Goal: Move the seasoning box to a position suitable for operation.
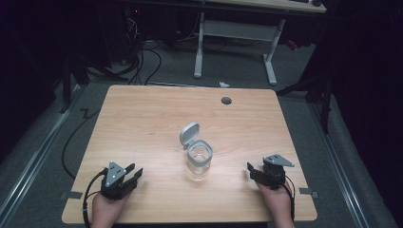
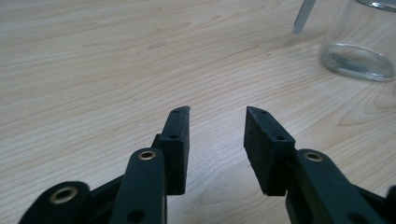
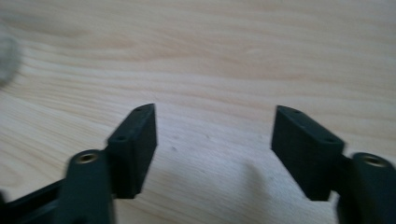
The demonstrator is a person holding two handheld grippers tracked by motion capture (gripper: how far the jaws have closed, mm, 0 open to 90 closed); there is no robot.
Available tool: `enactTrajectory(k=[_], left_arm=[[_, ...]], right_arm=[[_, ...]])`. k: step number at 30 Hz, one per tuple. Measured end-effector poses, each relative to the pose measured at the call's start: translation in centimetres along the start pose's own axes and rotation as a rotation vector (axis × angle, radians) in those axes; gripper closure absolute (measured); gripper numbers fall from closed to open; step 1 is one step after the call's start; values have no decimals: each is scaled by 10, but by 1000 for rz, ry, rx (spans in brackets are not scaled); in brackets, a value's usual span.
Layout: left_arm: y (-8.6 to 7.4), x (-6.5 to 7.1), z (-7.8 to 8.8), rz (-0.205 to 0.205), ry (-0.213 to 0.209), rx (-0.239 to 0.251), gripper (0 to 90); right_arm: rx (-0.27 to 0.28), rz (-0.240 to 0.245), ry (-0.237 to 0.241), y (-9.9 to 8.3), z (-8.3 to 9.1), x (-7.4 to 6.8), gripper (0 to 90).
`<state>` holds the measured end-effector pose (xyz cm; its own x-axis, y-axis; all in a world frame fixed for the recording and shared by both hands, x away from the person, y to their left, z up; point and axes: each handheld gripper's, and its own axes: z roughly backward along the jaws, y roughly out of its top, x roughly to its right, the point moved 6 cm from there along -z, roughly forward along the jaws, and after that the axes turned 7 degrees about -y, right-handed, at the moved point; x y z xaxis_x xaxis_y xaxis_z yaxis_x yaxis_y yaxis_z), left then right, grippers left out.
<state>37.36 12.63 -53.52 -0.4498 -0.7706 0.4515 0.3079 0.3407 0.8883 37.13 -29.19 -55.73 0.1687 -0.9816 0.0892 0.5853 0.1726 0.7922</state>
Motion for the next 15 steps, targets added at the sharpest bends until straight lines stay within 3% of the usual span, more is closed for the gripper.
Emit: enactTrajectory(k=[4, 9, 15], left_arm=[[0, 4, -3, 9, -14, -7, 584], [-1, 4, -6, 10, -19, -13, 558], [-2, 5, -7, 14, -21, -22, 523]], right_arm=[[19, 19, 37, 1, 7, -8, 444], [28, 33, 43, 1, 10, -16, 507], [67, 25, 99, 15, 10, -30, 594]])
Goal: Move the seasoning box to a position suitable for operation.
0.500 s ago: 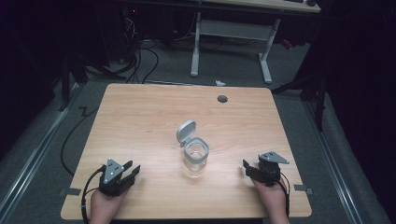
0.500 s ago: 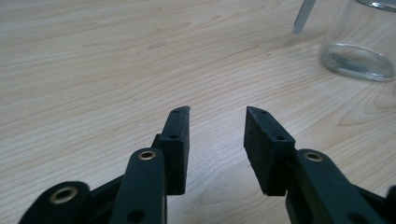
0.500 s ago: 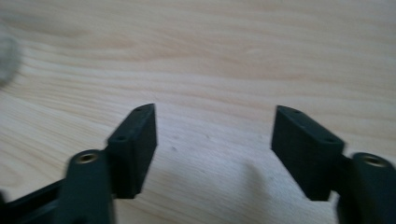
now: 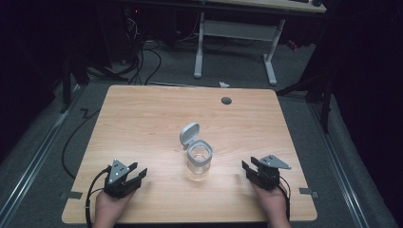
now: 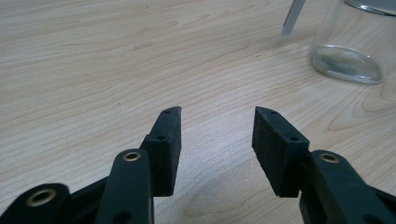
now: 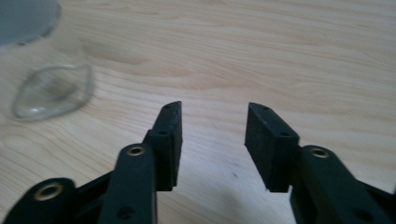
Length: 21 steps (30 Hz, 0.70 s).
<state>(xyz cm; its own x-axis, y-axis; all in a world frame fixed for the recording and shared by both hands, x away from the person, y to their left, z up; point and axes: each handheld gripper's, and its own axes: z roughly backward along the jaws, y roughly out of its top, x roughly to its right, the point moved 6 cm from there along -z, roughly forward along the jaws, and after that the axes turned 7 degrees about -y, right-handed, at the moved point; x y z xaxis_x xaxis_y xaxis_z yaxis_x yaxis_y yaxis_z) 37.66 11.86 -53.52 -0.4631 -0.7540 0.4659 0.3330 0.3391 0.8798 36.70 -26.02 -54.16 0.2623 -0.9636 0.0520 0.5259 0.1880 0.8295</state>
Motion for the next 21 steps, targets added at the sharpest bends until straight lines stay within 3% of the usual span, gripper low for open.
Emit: enactTrajectory(k=[3, 5, 7, 9, 15, 21], left_arm=[[0, 2, 0, -5, -6, -5, 517], [0, 3, 0, -5, -8, -6, 517], [-1, 3, 0, -12, -7, -5, 517], [-2, 2, 0, -13, 2, -11, 518], [-3, 1, -1, -15, 6, -8, 518], [-3, 1, -1, -11, 5, -8, 525]], right_arm=[[-8, 55, 9, 7, -10, -15, 674], [-4, 62, 14, 9, -12, -19, 698], [-14, 72, 55, 14, -19, -29, 794], [-17, 64, 82, 17, -23, -36, 831], [-16, 73, 122, 24, -31, -50, 900], [-11, 90, 135, 30, -38, -60, 900]])
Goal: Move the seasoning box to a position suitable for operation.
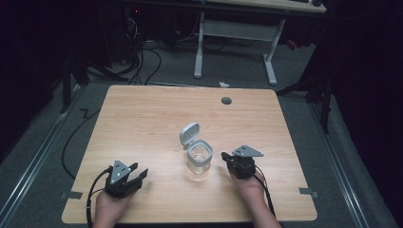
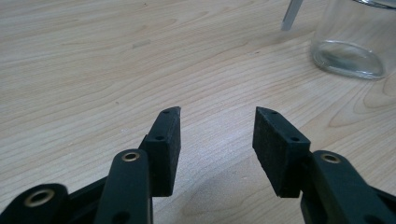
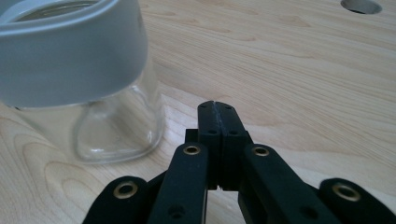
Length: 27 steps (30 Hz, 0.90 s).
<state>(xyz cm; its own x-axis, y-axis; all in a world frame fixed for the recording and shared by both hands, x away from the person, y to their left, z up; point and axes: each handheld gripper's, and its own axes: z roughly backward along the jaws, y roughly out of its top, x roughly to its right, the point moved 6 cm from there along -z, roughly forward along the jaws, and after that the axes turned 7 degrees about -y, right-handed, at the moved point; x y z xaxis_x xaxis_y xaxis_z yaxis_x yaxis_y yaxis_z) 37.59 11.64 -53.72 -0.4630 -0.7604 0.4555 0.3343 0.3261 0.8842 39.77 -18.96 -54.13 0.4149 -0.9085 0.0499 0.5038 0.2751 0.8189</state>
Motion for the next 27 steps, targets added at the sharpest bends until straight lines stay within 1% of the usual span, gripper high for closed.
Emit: enactTrajectory(k=[1, 2, 3, 4, 8, 9, 10, 18, 27], left_arm=[[0, 0, 0, 3, 2, 2, 527], [1, -1, 0, -1, 12, 5, 531], [1, -1, 0, -1, 12, 5, 532], [1, -1, 0, 0, 17, 8, 534], [1, -1, -1, 0, 22, 11, 537], [1, -1, -1, 1, 22, 12, 537], [1, -1, -1, 0, 18, 11, 537], [0, -1, -1, 0, 11, 8, 535], [0, 0, 0, 6, 5, 6, 535]], right_arm=[[2, 12, 4, 1, -2, -1, 900], [6, 15, 9, 4, -6, -5, 900], [6, 15, 9, 4, -6, -5, 900], [8, 10, 16, 7, -10, -9, 900], [12, 26, 23, 10, -15, -12, 900], [12, 22, 25, 10, -16, -14, 900], [13, 31, 29, 11, -18, -16, 900], [18, 42, 39, 12, -19, -22, 900], [27, 56, 51, 11, -11, -29, 900]])
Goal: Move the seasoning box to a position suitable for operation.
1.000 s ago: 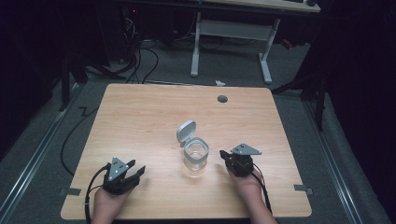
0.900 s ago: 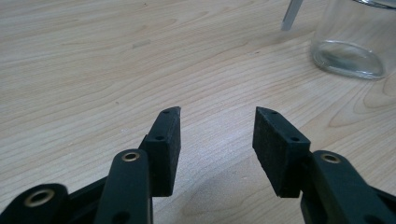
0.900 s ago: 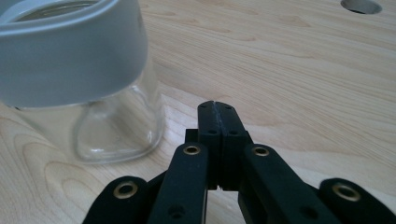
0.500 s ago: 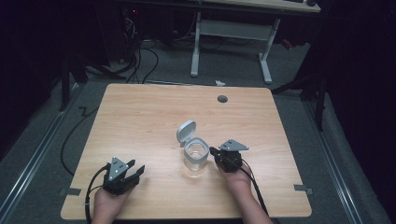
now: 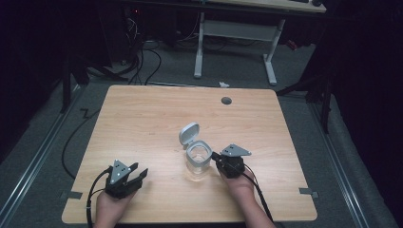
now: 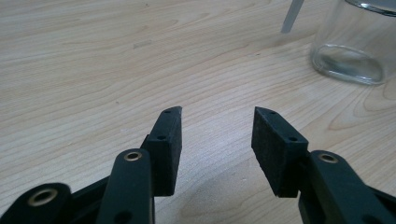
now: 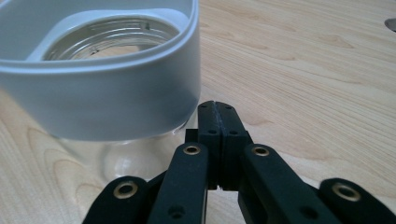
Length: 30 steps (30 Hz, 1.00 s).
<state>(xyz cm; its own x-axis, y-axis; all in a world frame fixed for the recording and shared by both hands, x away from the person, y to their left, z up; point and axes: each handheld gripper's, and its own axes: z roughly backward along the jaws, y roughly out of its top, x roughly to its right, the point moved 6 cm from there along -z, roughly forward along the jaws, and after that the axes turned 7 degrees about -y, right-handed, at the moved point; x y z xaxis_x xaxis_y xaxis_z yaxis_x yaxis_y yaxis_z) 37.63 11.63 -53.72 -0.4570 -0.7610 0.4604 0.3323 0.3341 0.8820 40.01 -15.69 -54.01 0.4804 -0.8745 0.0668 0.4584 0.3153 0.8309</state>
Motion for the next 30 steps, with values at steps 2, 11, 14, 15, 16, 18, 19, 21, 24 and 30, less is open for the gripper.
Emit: enactTrajectory(k=[2, 11, 14, 15, 16, 18, 19, 21, 24, 30], left_arm=[[0, 0, 0, 6, 0, 2, 536], [2, 0, -1, 9, 17, 18, 586], [2, 0, -1, 10, 16, 19, 587], [2, 1, -1, 10, 14, 21, 587], [3, 2, -1, 15, 11, 23, 586], [3, 3, -1, 14, 11, 25, 587], [2, 4, -1, 12, 8, 23, 587], [2, 4, -1, 11, 6, 21, 586], [1, 7, -2, 17, -3, 21, 584], [-1, 11, -2, 16, -20, 14, 584]], right_arm=[[6, 5, 5, 0, 2, -2, 900], [15, 7, 26, -5, 9, -13, 900], [18, 7, 30, -6, 10, -15, 900], [20, 9, 32, -6, 11, -17, 900], [21, 10, 35, -7, 11, -18, 900], [22, 12, 38, -7, 13, -21, 900], [25, 14, 42, -8, 14, -23, 900], [24, 15, 45, -8, 14, -25, 900], [31, 18, 53, -10, 17, -29, 900], [33, 19, 61, -12, 19, -34, 900]])
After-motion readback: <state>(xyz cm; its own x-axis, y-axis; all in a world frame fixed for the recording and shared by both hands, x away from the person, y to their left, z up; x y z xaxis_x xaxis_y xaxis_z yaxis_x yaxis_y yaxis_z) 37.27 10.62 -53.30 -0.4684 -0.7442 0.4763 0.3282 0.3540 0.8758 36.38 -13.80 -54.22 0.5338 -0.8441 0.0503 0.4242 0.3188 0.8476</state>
